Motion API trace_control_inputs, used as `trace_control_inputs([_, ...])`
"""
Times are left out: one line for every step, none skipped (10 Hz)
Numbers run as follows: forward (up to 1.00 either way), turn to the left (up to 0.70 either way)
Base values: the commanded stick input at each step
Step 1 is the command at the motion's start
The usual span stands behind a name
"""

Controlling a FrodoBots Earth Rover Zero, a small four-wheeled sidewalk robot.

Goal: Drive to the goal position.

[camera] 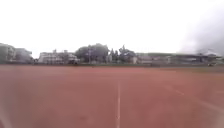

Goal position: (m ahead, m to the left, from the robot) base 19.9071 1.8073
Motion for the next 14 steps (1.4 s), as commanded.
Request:
trace_control_inputs([0.45, 0.00])
trace_control_inputs([0.45, 0.00])
trace_control_inputs([0.45, 0.00])
trace_control_inputs([0.45, 0.00])
trace_control_inputs([0.45, 0.00])
trace_control_inputs([0.45, 0.00])
trace_control_inputs([0.45, 0.00])
trace_control_inputs([0.45, 0.00])
trace_control_inputs([0.45, 0.00])
trace_control_inputs([0.30, 0.00])
trace_control_inputs([0.30, 0.00])
trace_control_inputs([0.30, 0.00])
trace_control_inputs([0.30, 0.00])
trace_control_inputs([0.30, 0.00])
